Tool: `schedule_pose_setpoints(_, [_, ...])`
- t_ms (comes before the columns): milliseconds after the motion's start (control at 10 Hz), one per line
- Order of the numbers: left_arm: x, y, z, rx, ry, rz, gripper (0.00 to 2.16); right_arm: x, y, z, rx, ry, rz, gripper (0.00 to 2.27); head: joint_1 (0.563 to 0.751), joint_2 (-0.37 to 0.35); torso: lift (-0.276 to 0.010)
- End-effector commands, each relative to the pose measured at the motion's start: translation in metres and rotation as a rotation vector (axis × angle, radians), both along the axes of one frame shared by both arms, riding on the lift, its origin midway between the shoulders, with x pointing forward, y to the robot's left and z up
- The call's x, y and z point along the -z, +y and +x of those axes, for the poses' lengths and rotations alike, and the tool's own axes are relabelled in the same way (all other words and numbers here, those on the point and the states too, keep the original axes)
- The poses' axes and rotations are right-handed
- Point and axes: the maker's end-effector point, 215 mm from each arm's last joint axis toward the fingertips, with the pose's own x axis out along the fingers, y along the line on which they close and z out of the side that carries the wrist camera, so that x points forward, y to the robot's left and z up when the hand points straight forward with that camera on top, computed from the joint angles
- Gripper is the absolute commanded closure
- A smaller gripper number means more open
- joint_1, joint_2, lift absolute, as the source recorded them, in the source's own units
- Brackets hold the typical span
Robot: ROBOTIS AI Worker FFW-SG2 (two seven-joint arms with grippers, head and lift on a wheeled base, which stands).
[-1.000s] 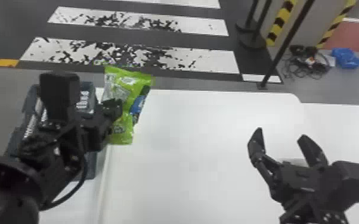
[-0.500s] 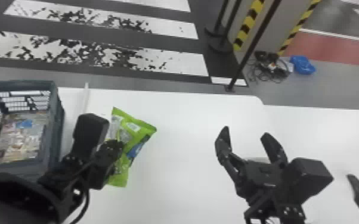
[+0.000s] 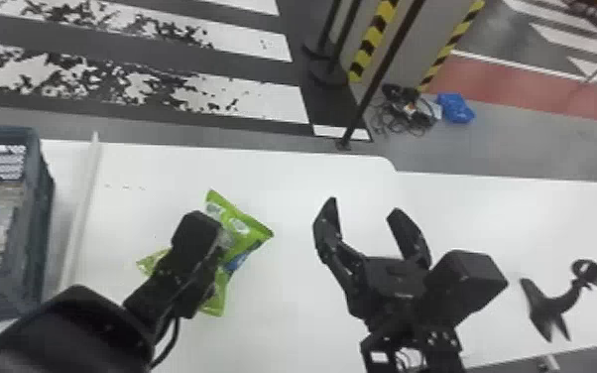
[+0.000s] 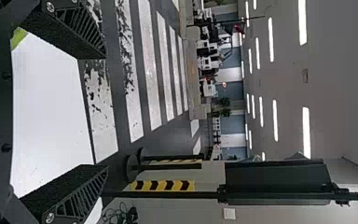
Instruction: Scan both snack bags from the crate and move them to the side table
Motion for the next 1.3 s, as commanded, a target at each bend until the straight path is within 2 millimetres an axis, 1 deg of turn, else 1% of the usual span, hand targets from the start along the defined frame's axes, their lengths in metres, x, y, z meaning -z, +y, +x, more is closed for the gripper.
schedule_pose_setpoints(0, [-0.001,-0.042,-0.006,0.057,-0.016,-0.030,2.14,-0.002,0.000,0.001,-0.001,-0.004,0.001,0.09,0.695,-0.350,-0.029])
schedule_pose_setpoints(100, [0.000,-0.067,-0.016,0.103,-0.027,-0.034,2.14,-0.003,0.002,0.002,-0.003,-0.007,0.002,0.09,0.695,-0.350,-0.029])
schedule_pose_setpoints(200, [0.011,-0.081,-0.030,0.146,-0.018,-0.019,2.14,-0.004,0.002,0.003,-0.004,-0.010,0.005,0.09,0.695,-0.350,-0.029])
schedule_pose_setpoints(300, [0.014,-0.089,-0.036,0.162,-0.015,-0.036,2.14,-0.004,0.002,0.004,-0.003,-0.010,0.003,0.09,0.695,-0.350,-0.029])
schedule_pose_setpoints(400, [0.019,-0.100,-0.049,0.189,0.008,-0.060,2.14,-0.002,0.001,0.004,-0.003,-0.007,0.001,0.09,0.695,-0.350,-0.029])
schedule_pose_setpoints(500, [0.028,-0.110,-0.062,0.222,0.018,-0.045,2.14,-0.004,0.002,0.005,-0.003,-0.013,0.003,0.09,0.695,-0.350,-0.029])
schedule_pose_setpoints(900, [0.040,-0.112,-0.069,0.219,0.050,-0.072,2.13,-0.003,0.002,0.007,-0.004,-0.012,0.002,0.09,0.695,-0.350,-0.029])
schedule_pose_setpoints(1000, [0.040,-0.111,-0.069,0.215,0.053,-0.076,1.78,-0.002,0.002,0.007,-0.004,-0.008,0.001,0.09,0.695,-0.350,-0.029])
schedule_pose_setpoints(1100, [0.039,-0.107,-0.064,0.203,0.056,-0.084,0.22,-0.003,0.001,0.007,-0.003,-0.012,0.001,0.09,0.695,-0.350,-0.029])
schedule_pose_setpoints(1200, [0.038,-0.103,-0.062,0.190,0.057,-0.091,0.00,-0.002,0.001,0.007,-0.003,-0.010,0.001,0.09,0.695,-0.350,-0.029])
